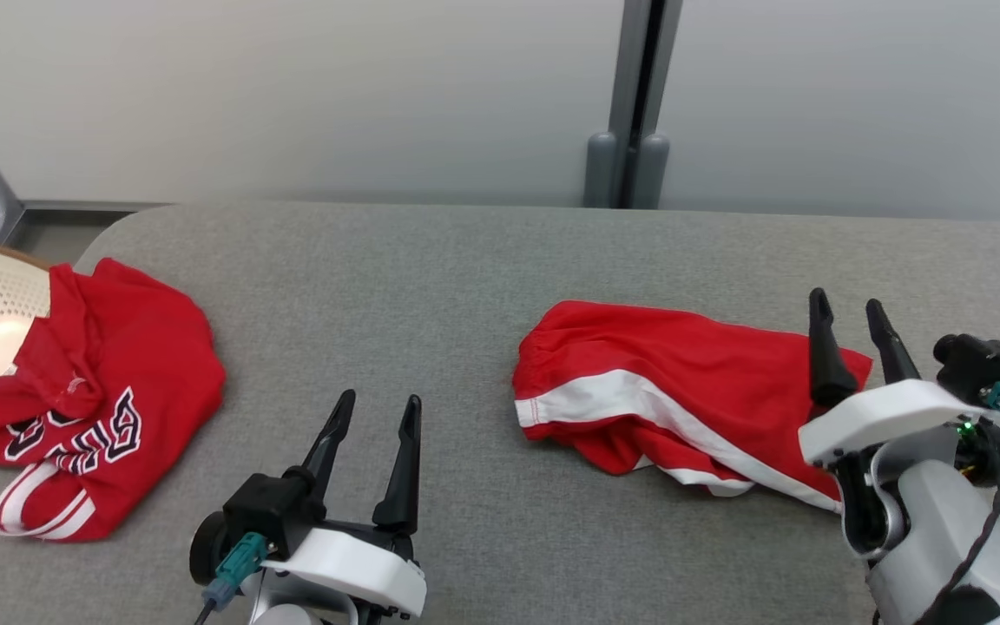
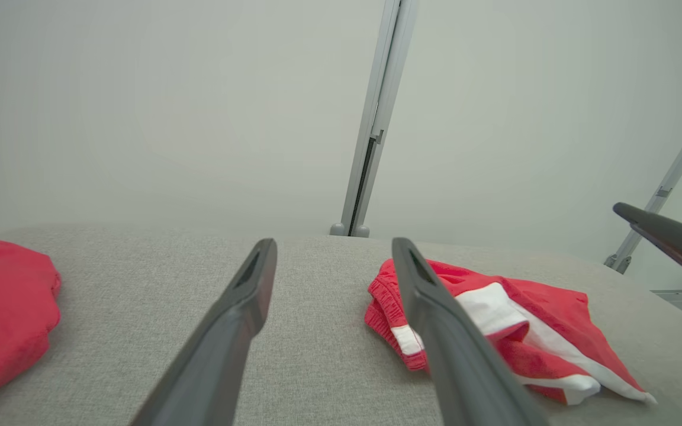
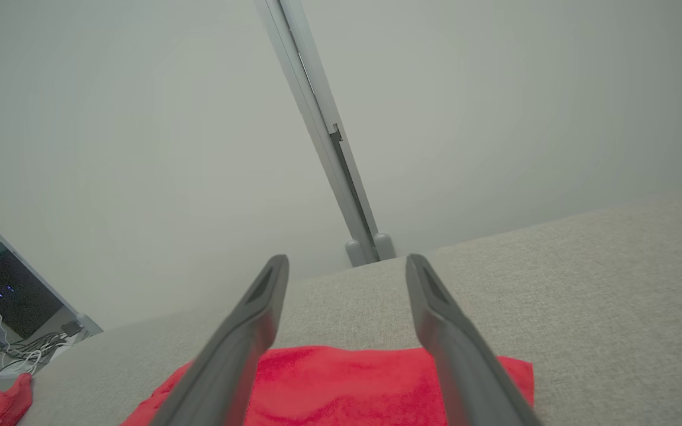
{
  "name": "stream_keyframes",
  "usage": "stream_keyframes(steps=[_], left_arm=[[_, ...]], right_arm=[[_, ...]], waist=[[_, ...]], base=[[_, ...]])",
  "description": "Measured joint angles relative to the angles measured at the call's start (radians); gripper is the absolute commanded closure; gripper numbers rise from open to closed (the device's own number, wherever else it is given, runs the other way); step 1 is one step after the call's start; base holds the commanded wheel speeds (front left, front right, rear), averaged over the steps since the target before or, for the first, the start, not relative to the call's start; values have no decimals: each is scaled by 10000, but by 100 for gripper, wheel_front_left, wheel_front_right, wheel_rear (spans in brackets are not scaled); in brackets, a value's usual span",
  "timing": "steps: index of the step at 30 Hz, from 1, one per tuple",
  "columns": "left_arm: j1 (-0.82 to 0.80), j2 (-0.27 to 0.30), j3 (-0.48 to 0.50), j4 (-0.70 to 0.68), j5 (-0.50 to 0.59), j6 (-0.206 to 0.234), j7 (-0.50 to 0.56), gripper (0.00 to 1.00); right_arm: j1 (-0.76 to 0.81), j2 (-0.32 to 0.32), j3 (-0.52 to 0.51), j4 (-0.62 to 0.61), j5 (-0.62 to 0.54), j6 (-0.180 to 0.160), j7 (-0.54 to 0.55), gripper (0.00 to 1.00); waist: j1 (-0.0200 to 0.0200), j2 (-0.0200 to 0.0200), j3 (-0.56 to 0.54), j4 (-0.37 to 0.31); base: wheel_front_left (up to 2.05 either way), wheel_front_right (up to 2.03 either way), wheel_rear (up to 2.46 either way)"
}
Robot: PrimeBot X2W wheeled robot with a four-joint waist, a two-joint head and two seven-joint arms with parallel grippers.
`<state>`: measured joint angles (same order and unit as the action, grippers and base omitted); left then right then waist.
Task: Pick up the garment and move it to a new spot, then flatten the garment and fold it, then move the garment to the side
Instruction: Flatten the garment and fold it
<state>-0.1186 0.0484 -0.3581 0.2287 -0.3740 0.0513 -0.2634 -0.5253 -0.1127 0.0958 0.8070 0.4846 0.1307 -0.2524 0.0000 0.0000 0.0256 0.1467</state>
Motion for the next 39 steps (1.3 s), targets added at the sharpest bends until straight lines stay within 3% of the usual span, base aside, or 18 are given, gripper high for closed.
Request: stream_keyframes(steps=[5,8,16,21,26,33,39], left_arm=[[176,2,403,-136,-81,196,0,0],[440,-6,629,-205,-79,219,0,0],[755,-4,662,242,40,203,0,0],[758,-6,635,558,42,184,0,0],[641,2,305,1331,-970,-186,15,0],[-507,42,-155,2669,-1248,-709,1164,0],[-1436,31,144,3375,-2585,-1312,2071,0]], right_arm=[[1458,-357,1197,-1779,-299,2,-67,0],[2255,-328,974,-2957,-696,0,-86,0],[4771,543,23,-5354,-1687,0,-113,0],[5224,612,75,-5885,-1680,0,-113,0],[5217,640,422,-6008,-1672,0,-102,0],[5191,629,426,-6132,-1875,0,50,0],[4908,637,731,-6456,-2038,0,115,0]], waist=[[0,0,-406,-607],[0,0,-587,-967],[0,0,-822,-1453],[0,0,-794,-1584],[0,0,-636,-1717],[0,0,-232,-1999],[0,0,355,-2333]], base=[[0,0,0],[0,0,0],[0,0,0],[0,0,0],[0,0,0],[0,0,0],[0,0,0]])
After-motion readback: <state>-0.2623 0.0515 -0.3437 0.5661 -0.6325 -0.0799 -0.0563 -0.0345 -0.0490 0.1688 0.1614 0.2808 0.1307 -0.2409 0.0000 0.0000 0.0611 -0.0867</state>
